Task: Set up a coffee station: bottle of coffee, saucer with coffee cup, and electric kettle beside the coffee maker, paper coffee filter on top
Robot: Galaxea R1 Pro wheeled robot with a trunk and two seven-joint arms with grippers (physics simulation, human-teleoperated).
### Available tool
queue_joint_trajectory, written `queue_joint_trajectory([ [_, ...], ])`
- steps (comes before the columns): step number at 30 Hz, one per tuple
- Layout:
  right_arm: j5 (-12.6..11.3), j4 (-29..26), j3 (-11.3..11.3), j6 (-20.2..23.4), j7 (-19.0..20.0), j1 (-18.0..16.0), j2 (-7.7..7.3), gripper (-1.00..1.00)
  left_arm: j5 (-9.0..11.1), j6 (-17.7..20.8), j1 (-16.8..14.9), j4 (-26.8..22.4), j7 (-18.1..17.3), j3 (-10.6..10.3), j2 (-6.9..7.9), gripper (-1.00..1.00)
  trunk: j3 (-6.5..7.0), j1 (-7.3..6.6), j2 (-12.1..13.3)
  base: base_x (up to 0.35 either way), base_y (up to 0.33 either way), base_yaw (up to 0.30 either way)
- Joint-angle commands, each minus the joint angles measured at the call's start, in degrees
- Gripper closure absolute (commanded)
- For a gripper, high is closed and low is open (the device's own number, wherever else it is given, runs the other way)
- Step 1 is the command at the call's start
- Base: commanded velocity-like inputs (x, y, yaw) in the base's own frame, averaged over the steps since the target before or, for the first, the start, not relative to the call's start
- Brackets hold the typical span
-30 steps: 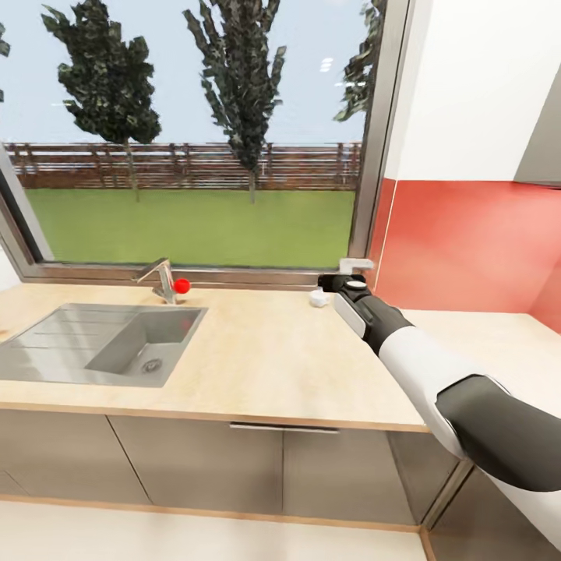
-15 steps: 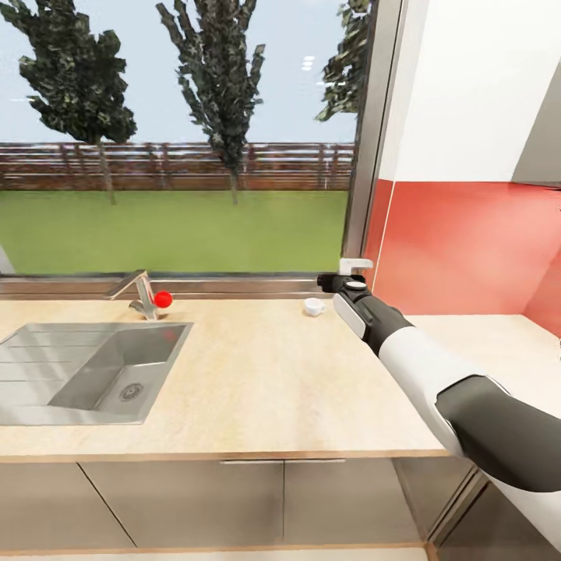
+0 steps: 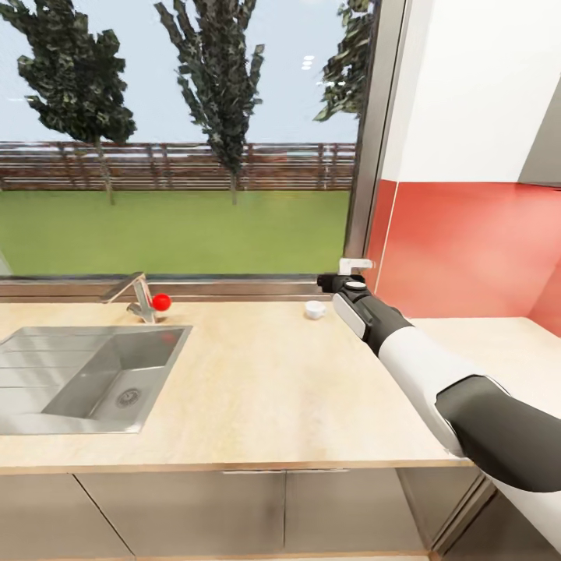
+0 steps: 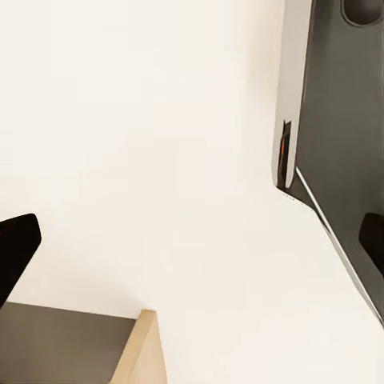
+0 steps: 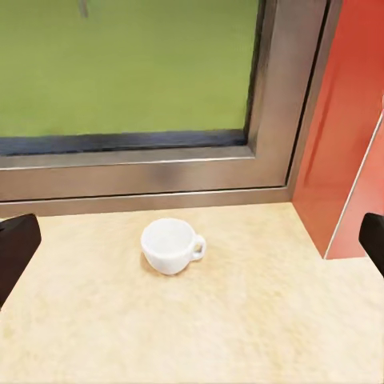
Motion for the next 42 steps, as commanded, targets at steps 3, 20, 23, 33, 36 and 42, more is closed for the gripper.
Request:
queue_joint_trajectory([
  [3, -0.37, -0.08, 0.48, 0.26, -0.47, -0.08, -0.05, -1.00, 0.57, -0.14, -0.06, 0.09, 0.07, -0.49, 0.00, -1.00, -0.13, 0.07, -0.12, 0.266, 0.020, 0.000],
  [20, -0.37, -0.15, 0.48, 0.19, -0.40, -0.08, -0.05, -1.00, 0.50, 0.00, 0.14, 0.12, 0.07, -0.49, 0.17, -1.00, -0.13, 0.07, -0.12, 0.106, 0.002, 0.000],
  [23, -0.37, -0.16, 0.48, 0.19, -0.39, -0.08, -0.05, -1.00, 0.54, -0.02, 0.16, 0.12, 0.10, -0.49, 0.17, -1.00, -0.13, 0.07, -0.12, 0.248, 0.000, 0.000],
  [33, -0.37, -0.22, 0.48, 0.19, -0.38, -0.08, 0.11, -1.00, 0.50, 0.10, 0.20, 0.15, 0.16, -0.49, 0.18, -1.00, -0.13, 0.07, -0.12, 0.072, 0.000, -0.031],
  [36, -0.37, -0.21, 0.50, 0.19, -0.38, -0.08, 0.12, -1.00, 0.50, 0.14, 0.20, 0.18, 0.16, -0.49, 0.18, -1.00, -0.13, 0.07, -0.12, 0.235, 0.000, -0.001],
  [42, -0.37, -0.09, 0.48, 0.19, -0.38, -0.08, 0.21, -1.00, 0.50, 0.14, 0.20, 0.13, 0.16, -0.49, 0.09, -1.00, -0.13, 0.07, -0.12, 0.116, 0.028, 0.000],
])
